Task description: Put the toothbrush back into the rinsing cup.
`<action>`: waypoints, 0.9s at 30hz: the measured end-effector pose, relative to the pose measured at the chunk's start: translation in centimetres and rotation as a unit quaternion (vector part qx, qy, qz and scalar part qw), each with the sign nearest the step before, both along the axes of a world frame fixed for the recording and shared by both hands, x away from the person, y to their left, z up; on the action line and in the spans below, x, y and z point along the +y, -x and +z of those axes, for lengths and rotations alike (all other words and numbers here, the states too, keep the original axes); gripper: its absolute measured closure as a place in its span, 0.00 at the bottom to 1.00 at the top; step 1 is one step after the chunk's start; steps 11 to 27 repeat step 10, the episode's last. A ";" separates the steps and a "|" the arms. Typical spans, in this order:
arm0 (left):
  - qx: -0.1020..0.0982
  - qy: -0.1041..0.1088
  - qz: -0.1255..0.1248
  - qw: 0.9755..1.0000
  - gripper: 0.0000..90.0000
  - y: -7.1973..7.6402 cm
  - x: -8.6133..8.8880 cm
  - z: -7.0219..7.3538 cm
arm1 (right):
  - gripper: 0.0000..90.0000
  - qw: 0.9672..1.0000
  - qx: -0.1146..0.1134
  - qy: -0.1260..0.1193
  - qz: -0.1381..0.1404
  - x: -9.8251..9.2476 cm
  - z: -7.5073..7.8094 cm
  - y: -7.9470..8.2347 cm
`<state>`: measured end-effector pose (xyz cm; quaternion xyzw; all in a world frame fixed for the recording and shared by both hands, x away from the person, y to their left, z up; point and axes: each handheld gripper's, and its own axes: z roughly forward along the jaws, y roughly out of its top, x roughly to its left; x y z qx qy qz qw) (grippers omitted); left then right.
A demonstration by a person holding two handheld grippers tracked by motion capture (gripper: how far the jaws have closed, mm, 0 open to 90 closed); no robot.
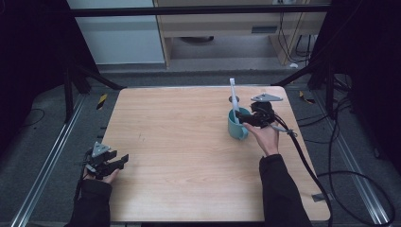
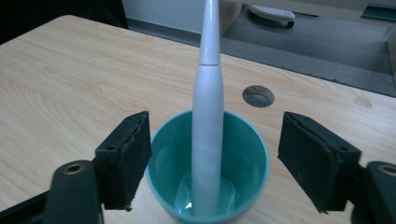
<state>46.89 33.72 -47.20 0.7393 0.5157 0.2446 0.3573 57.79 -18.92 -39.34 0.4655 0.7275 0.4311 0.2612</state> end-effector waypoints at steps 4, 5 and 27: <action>0.004 0.007 0.000 1.000 0.47 0.0 0.0 -0.1 | 0.20 1.000 -0.003 0.007 0.002 -1.2 0.0 2.3; 0.005 0.008 -0.001 1.000 0.46 0.0 0.1 -0.1 | 0.19 1.000 -0.003 0.006 0.001 -1.6 -0.2 2.9; 0.008 0.011 0.001 1.000 0.44 -0.1 0.1 -0.2 | 0.18 1.000 0.002 -0.005 -0.001 -3.8 -1.3 5.8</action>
